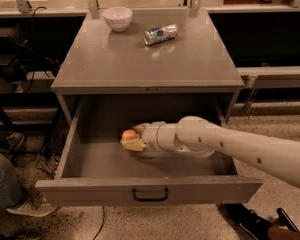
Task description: Place orange into top drawer
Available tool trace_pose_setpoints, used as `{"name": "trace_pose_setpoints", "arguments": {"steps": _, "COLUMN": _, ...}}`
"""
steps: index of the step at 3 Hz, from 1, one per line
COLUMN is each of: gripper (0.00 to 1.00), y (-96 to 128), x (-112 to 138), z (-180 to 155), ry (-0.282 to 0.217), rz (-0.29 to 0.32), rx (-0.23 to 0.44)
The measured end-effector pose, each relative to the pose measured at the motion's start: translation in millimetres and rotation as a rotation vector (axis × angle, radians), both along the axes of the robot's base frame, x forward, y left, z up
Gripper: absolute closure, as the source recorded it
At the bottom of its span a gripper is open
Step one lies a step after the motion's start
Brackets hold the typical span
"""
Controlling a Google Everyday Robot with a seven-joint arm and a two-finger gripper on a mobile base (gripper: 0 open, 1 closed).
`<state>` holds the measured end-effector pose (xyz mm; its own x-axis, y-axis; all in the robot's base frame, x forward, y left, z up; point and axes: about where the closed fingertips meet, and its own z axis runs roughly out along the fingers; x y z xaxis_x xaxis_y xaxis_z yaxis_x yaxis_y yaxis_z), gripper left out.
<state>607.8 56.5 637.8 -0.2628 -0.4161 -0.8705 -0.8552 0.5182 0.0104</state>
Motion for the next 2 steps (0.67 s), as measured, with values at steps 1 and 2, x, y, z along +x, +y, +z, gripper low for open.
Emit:
{"name": "trace_pose_setpoints", "arguments": {"steps": 1, "gripper": 0.51, "y": 5.7, "x": 2.5, "z": -5.2, "ry": 0.014, "rz": 0.011, "rx": 0.007}}
{"name": "trace_pose_setpoints", "arguments": {"steps": 2, "gripper": 0.28, "y": 7.2, "x": 2.2, "z": -7.4, "ry": 0.020, "rz": 0.016, "rx": 0.015}}
